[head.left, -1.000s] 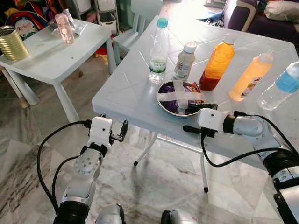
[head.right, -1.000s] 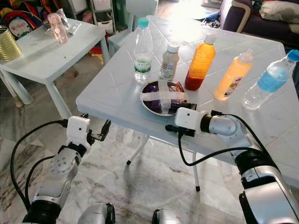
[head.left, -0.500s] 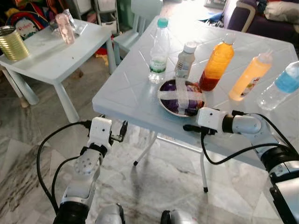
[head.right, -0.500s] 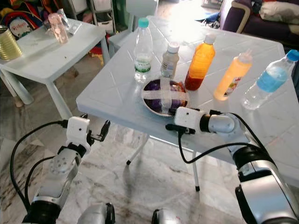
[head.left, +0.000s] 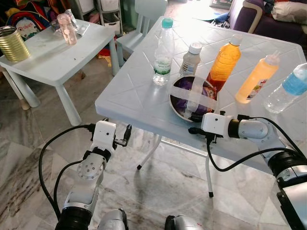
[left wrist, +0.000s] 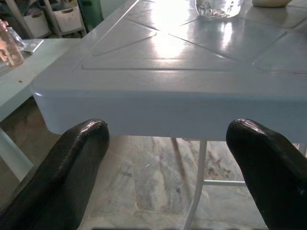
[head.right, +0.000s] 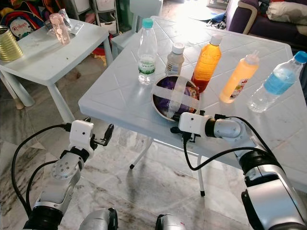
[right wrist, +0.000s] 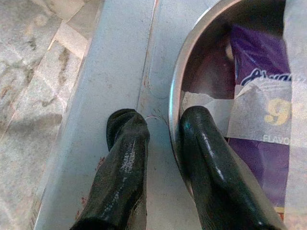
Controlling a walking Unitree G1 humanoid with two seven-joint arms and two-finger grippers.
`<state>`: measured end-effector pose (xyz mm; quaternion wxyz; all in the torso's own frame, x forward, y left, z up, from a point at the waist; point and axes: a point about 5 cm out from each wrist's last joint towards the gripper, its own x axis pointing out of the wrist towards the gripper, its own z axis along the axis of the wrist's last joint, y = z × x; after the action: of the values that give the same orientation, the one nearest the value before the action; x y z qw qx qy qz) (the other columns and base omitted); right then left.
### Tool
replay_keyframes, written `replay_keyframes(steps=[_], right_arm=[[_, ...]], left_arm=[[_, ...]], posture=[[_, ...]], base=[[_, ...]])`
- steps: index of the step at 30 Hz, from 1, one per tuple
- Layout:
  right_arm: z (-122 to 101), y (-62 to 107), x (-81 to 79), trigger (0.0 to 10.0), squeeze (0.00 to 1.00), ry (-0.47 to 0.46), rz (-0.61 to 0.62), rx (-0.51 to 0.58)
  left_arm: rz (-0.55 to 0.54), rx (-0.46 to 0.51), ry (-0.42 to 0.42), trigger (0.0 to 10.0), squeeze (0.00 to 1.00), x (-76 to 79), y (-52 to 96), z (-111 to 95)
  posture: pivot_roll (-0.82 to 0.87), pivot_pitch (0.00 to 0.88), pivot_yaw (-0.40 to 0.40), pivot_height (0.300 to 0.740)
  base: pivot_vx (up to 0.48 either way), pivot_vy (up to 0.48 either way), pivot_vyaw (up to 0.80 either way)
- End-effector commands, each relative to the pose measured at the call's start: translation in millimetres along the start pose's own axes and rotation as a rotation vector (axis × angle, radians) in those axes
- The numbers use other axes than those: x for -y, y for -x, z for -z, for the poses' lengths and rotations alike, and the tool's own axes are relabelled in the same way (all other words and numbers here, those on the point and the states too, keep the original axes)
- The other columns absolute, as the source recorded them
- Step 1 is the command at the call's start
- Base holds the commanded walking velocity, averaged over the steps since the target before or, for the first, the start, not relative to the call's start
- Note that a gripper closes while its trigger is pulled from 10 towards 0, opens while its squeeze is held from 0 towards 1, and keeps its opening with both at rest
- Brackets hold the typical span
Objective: Restocking fridge
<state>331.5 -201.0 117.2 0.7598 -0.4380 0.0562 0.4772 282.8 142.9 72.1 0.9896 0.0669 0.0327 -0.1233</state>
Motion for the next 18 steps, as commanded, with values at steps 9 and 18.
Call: replay_keyframes(steps=[9, 18], right_arm=[[-12.0, -5.9, -33.6, 0.0, 0.0, 0.023, -0.061, 0.086], [-31.5, 1.4, -33.3, 0.0, 0.0, 0.044, -0.011, 0.15]], left_arm=[[0.003, -0.01, -0.004, 10.0, 0.0, 2.5, -0.3, 1.5], [0.005, -0.01, -0.001, 10.0, 0.0, 3.8, -1.1, 2.0]], posture=[[0.06, 0.118, -0.036, 0.74], [0.05, 0.11, -0.037, 0.74]], base=[[0.0, 0.0, 0.0], [0.0, 0.0, 0.0]])
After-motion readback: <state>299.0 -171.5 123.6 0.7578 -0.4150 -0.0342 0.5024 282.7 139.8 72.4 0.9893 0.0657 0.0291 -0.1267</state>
